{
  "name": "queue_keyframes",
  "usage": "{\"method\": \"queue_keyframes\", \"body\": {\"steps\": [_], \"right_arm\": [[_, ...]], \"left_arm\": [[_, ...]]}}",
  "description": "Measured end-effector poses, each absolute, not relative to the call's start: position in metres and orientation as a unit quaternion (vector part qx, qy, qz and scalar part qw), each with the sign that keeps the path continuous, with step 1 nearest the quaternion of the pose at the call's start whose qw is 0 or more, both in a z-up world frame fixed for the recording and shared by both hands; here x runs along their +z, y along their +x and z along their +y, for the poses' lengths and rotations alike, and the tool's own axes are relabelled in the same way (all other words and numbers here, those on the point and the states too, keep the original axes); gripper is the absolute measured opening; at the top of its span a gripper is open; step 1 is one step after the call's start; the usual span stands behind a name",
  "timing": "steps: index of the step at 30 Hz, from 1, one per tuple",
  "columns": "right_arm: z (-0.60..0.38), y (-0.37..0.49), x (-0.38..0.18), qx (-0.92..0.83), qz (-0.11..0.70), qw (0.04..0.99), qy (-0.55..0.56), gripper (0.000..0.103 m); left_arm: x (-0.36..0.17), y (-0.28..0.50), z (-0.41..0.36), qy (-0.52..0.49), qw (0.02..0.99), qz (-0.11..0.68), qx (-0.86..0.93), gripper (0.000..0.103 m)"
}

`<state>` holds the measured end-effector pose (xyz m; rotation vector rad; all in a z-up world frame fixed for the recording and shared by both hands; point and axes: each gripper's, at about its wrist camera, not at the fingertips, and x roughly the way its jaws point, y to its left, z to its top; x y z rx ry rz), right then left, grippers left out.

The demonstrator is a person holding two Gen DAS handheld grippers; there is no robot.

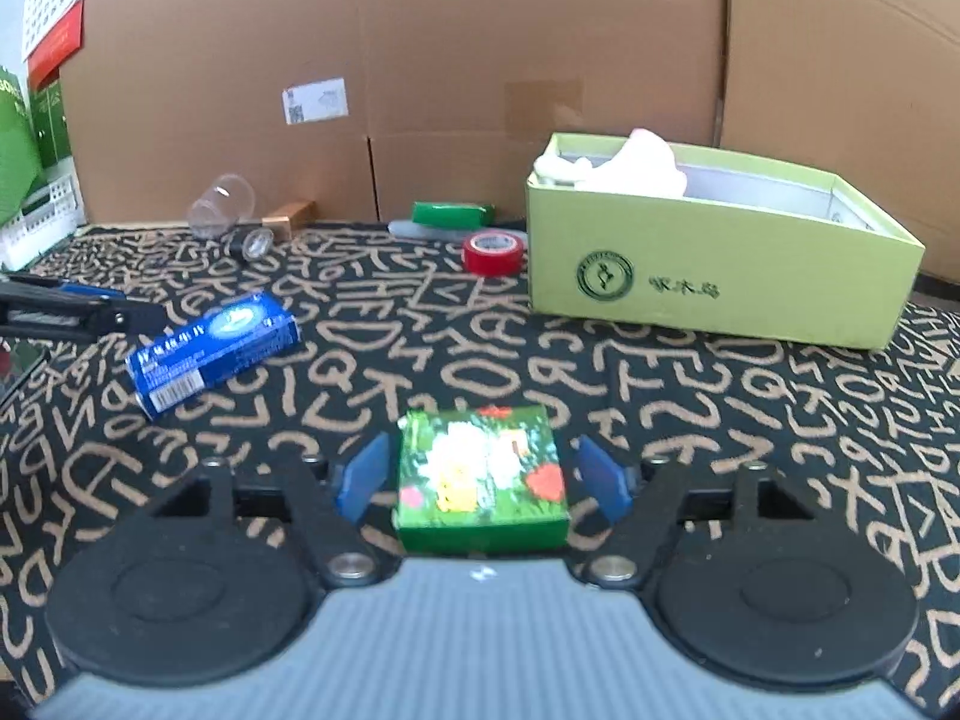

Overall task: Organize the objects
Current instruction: 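Grasp the blue medicine box with the left tool while the right tool grasps the green floral box, then drop the blue box and green floral box into the green shoebox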

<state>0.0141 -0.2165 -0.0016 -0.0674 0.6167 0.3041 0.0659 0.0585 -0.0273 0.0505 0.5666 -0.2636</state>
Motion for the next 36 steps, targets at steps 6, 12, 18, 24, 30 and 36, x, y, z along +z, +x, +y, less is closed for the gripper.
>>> {"method": "queue_keyframes", "body": {"steps": [6,12,18,24,30,36], "right_arm": [[-0.213,0.021,-0.008,0.159,0.295,0.941,-0.039,0.076],[-0.22,0.028,-0.022,0.146,0.317,0.937,-0.025,0.076],[-0.215,0.041,-0.03,0.151,0.329,0.932,-0.025,0.072],[-0.214,0.041,-0.029,0.156,0.324,0.932,-0.037,0.059],[-0.234,0.028,-0.021,0.155,0.312,0.937,-0.017,0.059],[-0.279,0.02,0.015,0.127,0.259,0.958,0.0,0.059]], "left_arm": [[-0.042,0.076,0.028,0.089,0.939,0.29,-0.165,0.081],[-0.061,0.095,0.029,0.057,0.922,0.34,-0.176,0.061],[-0.063,0.094,0.022,0.064,0.926,0.334,-0.166,0.07],[-0.059,0.094,0.01,0.071,0.922,0.336,-0.179,0.058],[-0.027,0.081,-0.008,0.057,0.917,0.313,-0.24,0.058],[0.028,0.095,-0.056,0.025,0.911,0.258,-0.322,0.058]]}}
